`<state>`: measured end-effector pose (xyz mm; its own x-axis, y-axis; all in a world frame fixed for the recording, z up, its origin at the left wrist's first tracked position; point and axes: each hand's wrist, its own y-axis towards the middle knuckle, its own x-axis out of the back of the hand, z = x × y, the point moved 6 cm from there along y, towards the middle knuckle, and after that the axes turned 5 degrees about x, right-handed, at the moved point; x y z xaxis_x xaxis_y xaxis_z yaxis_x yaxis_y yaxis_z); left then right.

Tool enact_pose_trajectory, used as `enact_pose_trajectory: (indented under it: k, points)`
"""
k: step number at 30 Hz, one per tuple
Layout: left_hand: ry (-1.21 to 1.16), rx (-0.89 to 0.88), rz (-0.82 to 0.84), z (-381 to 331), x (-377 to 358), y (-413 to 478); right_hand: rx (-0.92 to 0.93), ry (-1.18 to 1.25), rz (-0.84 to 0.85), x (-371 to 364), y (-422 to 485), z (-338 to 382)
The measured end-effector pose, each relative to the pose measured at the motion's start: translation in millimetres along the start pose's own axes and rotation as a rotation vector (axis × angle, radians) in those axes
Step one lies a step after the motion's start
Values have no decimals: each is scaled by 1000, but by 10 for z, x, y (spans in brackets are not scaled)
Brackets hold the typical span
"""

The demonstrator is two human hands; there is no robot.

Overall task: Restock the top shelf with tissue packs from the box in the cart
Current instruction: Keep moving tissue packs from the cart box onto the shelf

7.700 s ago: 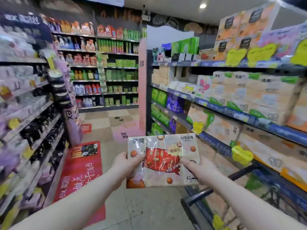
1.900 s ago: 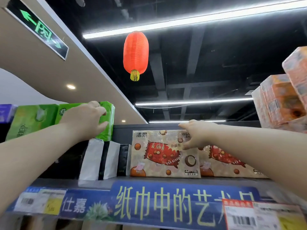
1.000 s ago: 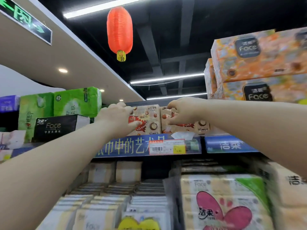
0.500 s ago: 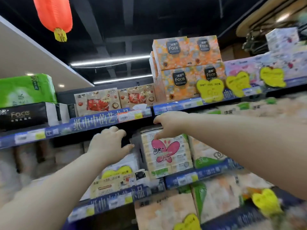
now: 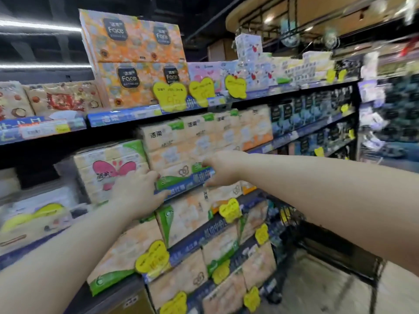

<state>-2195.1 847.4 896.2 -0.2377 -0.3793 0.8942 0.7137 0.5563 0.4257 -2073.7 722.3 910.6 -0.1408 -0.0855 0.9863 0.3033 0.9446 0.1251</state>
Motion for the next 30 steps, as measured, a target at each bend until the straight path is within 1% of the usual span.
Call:
enact_pose_trajectory:
  k: [4, 9, 11, 14, 16, 20, 26, 30]
  points:
    - [-19, -146, 6, -1102, -75, 75, -140, -44, 82, -261, -697, -903]
    - [-135, -326, 89, -2838, -177, 55, -331, -43, 174, -521, -1814, -2134]
    - [-156, -396, 99, -3540, -166, -9, -393, -70, 207, -595, -2254, -2595]
    - [-198, -459, 108, -4482, -125, -118, -469, -69, 245, -715, -2828, -3206]
    - [-241, -490, 152, -4998, -170, -198, -505, -50, 256, -809, -3165, -3522]
    - [-265, -536, 226, -5755, -322, -304, -571, 9, 263, -1010, -3695, -4033]
    - [-218, -565, 290, -6473, -592, -295, -648, 65, 274, -1414, -4171, -4604]
    - [-252, -603, 329, -6997, -820, -210, -693, 87, 304, -1668, -4363, -5018]
